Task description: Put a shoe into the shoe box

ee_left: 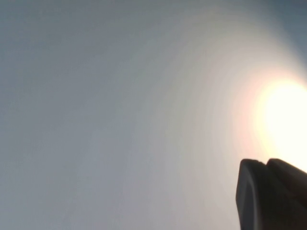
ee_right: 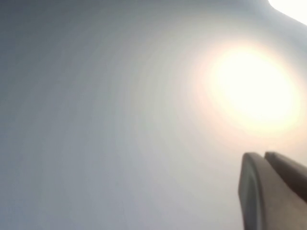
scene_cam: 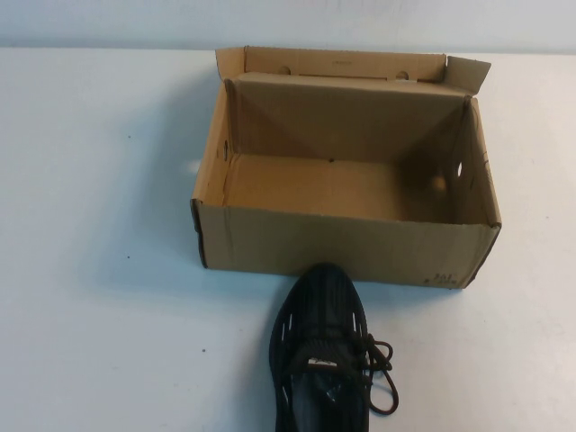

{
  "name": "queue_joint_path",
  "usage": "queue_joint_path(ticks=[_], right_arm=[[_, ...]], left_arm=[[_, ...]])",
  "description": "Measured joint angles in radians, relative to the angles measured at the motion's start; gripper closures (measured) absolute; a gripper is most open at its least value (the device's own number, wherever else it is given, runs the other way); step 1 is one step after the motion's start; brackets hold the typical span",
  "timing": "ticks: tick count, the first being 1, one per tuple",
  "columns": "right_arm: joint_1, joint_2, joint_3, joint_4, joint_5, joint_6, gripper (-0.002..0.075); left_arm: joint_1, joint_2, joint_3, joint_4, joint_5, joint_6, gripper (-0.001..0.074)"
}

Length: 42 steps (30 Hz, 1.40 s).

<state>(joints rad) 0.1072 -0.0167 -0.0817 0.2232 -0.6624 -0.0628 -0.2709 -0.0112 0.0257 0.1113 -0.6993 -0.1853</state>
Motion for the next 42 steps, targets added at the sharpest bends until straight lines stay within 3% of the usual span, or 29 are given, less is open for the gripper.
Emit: queue_joint_path(ticks=[3,8,11,18,25,28,31,36,42], right_arm=[[0.0,0.0,-0.122,0.0,0.071,0.0,0.0742],[0.0,0.083,-0.343,0.0,0.246,0.002,0.0742],[0.0,0.178,-0.468,0.0,0.442,0.02,0.0742],[0.0,0.454,-0.698,0.035,0.988,0.071,0.0743],[0.0,0.583,-0.717,0.182,1.116,0.063,0.0742],[0.008,0.601,-0.72,0.232,1.162,-0.004,0.0742],[0.049,0.655,-0.743,0.293,1.222,-0.205,0.0742],[0.155,0.846,-0.911,0.365,1.47,-0.459,0.0742],[0.302,1.101,-1.145,0.27,1.72,-0.506,0.0742]], left_arm=[[0.0,-0.002,-0.011,0.0,-0.053,-0.032,0.0736],[0.0,-0.002,-0.135,0.0,0.033,-0.044,0.0736],[0.0,-0.003,-0.229,0.003,0.171,-0.045,0.0736],[0.0,-0.003,-0.396,0.007,0.686,-0.045,0.0736],[0.0,-0.003,-0.398,0.015,0.782,-0.045,0.0736],[0.0,-0.003,-0.398,0.0,0.785,-0.057,0.0736],[0.0,-0.003,-0.398,-0.032,0.817,-0.083,0.0736],[0.0,-0.003,-0.398,-0.097,0.944,-0.092,0.0736],[0.0,-0.003,-0.398,-0.101,0.98,-0.094,0.0736]])
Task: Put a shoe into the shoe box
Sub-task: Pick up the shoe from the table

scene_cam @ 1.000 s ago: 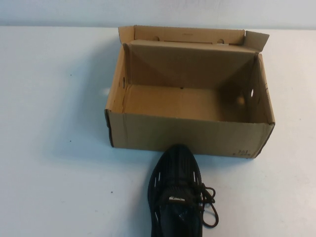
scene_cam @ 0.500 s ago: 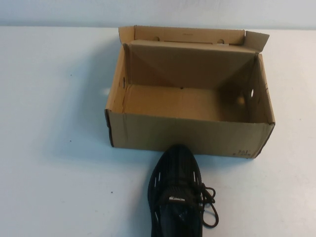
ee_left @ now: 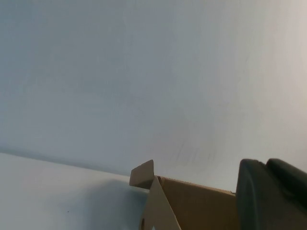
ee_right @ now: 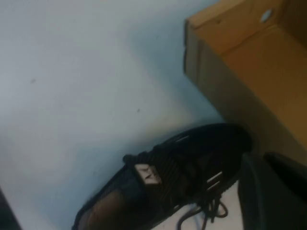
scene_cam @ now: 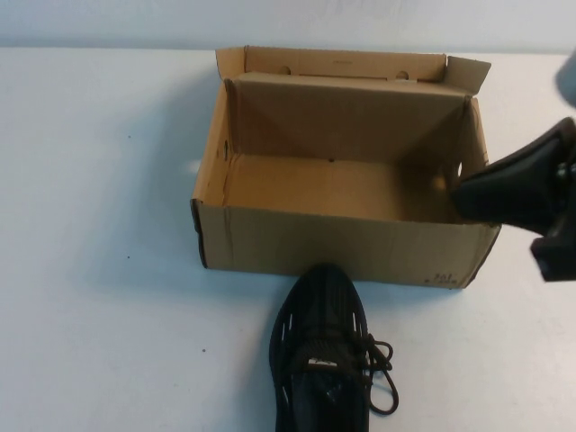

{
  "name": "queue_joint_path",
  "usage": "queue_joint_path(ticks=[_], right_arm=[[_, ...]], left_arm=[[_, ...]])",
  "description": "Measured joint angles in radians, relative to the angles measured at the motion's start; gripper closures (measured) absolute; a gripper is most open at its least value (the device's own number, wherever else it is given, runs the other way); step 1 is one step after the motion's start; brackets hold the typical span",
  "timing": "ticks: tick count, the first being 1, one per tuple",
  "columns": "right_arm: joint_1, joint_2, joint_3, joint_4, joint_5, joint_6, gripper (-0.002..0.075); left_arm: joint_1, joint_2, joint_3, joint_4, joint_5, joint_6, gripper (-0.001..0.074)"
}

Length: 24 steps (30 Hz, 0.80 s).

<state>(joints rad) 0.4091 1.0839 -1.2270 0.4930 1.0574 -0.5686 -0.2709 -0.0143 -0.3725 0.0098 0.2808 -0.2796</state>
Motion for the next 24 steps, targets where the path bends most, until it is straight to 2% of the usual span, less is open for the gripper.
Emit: queue_joint_path(ticks=[5,8,11,17,24], right_arm=[[0.177,0.131,-0.083,-0.157,0.083,0.034,0.0712],[0.278,0.181,-0.087,-0.274,0.103,0.058,0.0665],[0.354,0.217,-0.087,-0.318,0.109,0.062,0.0595],[0.446,0.287,-0.089,-0.351,0.084,0.064,0.0451],[0.514,0.391,-0.089,-0.413,0.072,0.064,0.0423]], left_arm=[[0.0,0.0,-0.018,0.004,0.052,0.028,0.0736],[0.0,0.0,-0.044,0.004,0.17,0.069,0.0736],[0.0,0.043,-0.083,0.004,0.303,0.146,0.0736],[0.0,0.204,-0.198,-0.038,0.51,0.28,0.0736],[0.0,0.339,-0.292,-0.078,0.656,0.356,0.0736]])
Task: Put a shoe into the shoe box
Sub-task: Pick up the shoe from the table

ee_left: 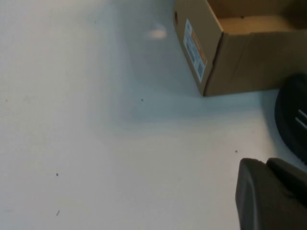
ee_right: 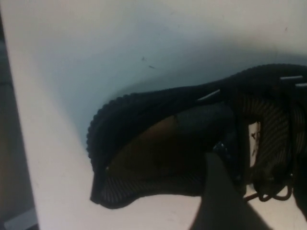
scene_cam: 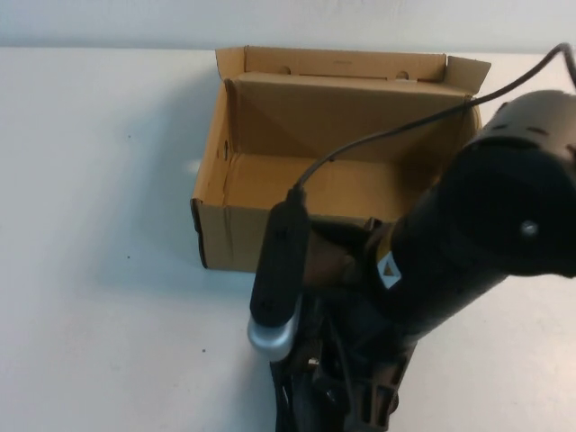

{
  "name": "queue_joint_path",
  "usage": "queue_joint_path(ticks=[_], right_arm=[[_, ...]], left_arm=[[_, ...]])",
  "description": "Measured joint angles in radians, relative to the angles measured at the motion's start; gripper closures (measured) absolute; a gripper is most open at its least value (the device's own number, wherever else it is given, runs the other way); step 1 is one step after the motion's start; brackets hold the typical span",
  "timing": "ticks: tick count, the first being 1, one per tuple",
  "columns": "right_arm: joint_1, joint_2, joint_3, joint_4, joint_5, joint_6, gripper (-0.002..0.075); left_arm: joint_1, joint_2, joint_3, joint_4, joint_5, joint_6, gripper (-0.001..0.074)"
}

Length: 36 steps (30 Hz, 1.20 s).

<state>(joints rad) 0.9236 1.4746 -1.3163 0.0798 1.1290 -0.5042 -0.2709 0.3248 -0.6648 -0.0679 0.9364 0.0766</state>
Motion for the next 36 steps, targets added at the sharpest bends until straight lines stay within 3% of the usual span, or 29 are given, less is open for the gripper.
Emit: queue_joint_path(ticks=[11,18,21,26,30,36], right_arm=[[0.012,0.139,-0.004,-0.093,-0.029,0.032,0.0421],[0.012,0.22,-0.004,-0.164,-0.066,0.151,0.0426],[0.012,0.248,-0.004,-0.221,-0.072,0.221,0.0478],[0.015,0.262,-0.013,-0.242,-0.046,0.257,0.0683],[0.015,0.265,-0.068,-0.227,0.026,0.263,0.0729],[0.015,0.266,-0.246,-0.131,0.104,0.336,0.0732]], left_arm=[[0.0,0.01,0.0,-0.004,0.04,0.005,0.0736],[0.0,0.01,0.0,-0.006,0.04,0.006,0.0736],[0.0,0.01,0.0,-0.006,0.04,0.006,0.0736],[0.0,0.01,0.0,-0.03,0.04,0.006,0.0736],[0.0,0.01,0.0,-0.034,0.044,0.006,0.0736],[0.0,0.01,0.0,-0.038,0.066,0.006,0.0736]])
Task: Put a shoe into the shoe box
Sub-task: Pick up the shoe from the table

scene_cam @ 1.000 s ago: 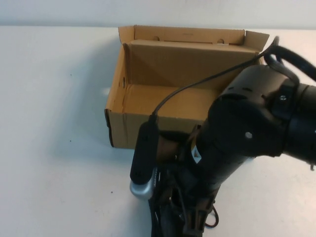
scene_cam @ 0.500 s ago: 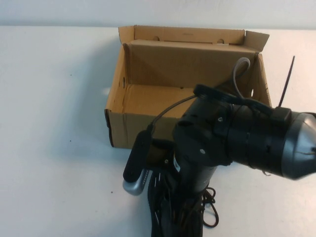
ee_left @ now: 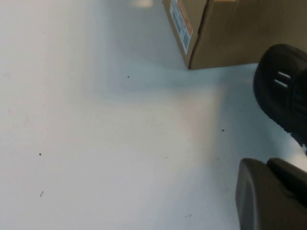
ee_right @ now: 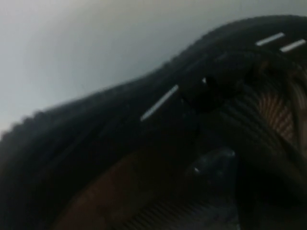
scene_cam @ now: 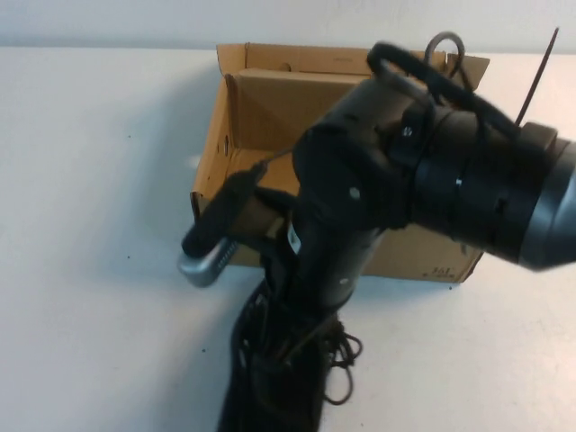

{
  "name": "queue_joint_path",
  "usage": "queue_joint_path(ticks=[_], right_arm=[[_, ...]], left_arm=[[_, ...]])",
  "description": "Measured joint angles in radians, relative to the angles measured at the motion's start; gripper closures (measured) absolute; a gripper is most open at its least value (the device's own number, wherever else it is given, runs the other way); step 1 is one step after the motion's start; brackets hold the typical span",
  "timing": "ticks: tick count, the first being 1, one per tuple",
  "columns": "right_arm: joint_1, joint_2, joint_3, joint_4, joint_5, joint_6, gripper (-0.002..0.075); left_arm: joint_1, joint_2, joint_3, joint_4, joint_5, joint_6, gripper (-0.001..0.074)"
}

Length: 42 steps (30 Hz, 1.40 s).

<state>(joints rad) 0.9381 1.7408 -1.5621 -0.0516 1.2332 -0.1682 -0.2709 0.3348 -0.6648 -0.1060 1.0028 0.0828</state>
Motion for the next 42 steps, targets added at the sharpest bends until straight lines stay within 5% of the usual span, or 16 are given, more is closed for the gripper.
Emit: queue_joint_path(ticks=[12,30,33,38,42], right_arm=[[0.0,0.0,-0.215,0.13,0.02,0.294,0.0732],[0.0,0.0,-0.43,0.111,0.035,0.296,0.0732],[-0.002,0.0,-0.434,0.072,0.039,0.338,0.0732],[-0.045,0.0,-0.434,0.067,0.046,0.419,0.0732],[-0.091,0.006,-0.436,0.104,0.046,0.436,0.0732]], left_arm=[[0.0,0.0,0.0,-0.083,0.02,0.002,0.0736],[0.0,0.0,-0.006,-0.213,-0.103,0.222,0.073],[0.0,0.0,-0.007,-0.213,-0.183,0.288,0.0664],[0.0,0.0,-0.007,-0.222,-0.287,0.349,0.0365],[0.0,0.005,-0.007,-0.271,-0.338,0.371,0.0214]])
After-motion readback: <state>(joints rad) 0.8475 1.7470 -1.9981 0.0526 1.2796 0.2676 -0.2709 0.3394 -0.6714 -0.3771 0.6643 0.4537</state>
